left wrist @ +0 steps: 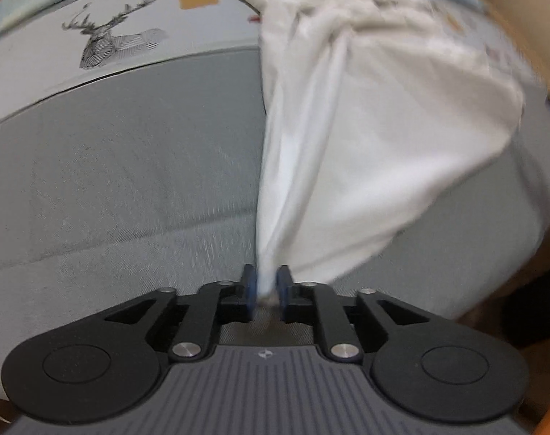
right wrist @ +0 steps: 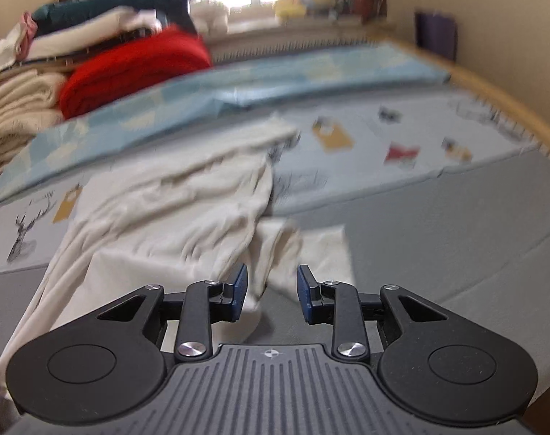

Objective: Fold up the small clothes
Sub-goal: 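Lift and pull the shirt hem with the left tool while the right tool drags the other hem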

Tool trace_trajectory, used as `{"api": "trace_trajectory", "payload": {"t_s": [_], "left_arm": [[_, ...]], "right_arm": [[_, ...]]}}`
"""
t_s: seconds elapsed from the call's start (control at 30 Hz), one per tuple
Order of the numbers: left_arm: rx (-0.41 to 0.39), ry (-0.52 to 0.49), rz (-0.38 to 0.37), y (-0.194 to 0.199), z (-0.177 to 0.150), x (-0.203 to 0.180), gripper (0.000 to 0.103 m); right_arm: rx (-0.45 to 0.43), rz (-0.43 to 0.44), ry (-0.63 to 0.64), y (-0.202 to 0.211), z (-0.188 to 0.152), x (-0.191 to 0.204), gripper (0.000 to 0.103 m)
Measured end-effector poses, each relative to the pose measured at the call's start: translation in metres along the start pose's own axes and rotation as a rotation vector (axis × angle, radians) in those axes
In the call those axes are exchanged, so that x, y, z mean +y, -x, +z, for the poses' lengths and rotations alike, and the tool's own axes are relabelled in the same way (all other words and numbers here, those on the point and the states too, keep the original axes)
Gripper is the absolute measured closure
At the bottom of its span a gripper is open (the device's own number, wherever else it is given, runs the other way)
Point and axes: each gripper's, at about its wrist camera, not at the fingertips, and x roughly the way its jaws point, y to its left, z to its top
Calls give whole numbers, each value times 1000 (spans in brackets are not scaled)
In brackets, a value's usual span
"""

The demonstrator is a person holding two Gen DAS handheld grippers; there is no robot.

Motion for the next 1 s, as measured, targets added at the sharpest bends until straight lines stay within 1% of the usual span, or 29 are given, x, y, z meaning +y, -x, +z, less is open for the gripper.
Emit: {"api": "trace_trajectory", "payload": {"t_s": [0.03,0.1,0.13,0.17,0.23,0.27,0.3,0.33,0.4,0.43,0.5,0.53,0.57,0.63,0.67,0.77,0.87,0.93,1.0], "left_arm": [[-13,33,-15,1,1,3,80],[-35,89,-35,3,9,7,79],[-37,107,-41,2,12,7,79],[-36,119,-41,1,15,5,78],[-19,124,-23,-7,21,2,78],[-2,123,-8,-11,23,0,77],[19,124,8,-16,23,-1,77],[42,126,24,-24,24,-3,77],[74,130,49,-32,28,-5,77],[78,132,54,-37,31,-2,78],[80,132,57,-39,34,-4,79],[76,129,58,-39,35,-6,84],[67,121,59,-38,36,-8,92],[36,114,57,-33,35,-13,95],[21,117,48,-30,36,-15,96],[-40,126,-21,-18,36,-28,98],[-87,76,-97,-5,31,-48,98],[-78,20,-118,-4,25,-60,98],[-33,-27,-108,-7,16,-67,99]], "right_arm": [[22,20,-13,-6,0,1,69],[54,49,-27,-18,2,6,60],[63,53,-25,-24,3,10,51],[79,57,-22,-30,3,15,47],[128,69,-4,-46,4,24,45],[154,69,9,-53,3,29,42],[182,62,29,-62,2,34,42],[205,45,56,-70,1,40,42],[222,5,105,-82,-2,50,42],[230,-8,126,-87,-4,53,43],[247,-26,166,-92,-8,58,58],[256,-32,185,-92,-9,58,76],[261,-34,201,-91,-10,57,89],[246,-1,205,-80,-9,52,92],[221,16,204,-72,-7,48,92],[144,14,176,-42,0,26,93],[87,-12,122,-12,3,-8,94],[72,-31,102,6,0,-29,94],[92,-65,119,16,-8,-45,94]]}}
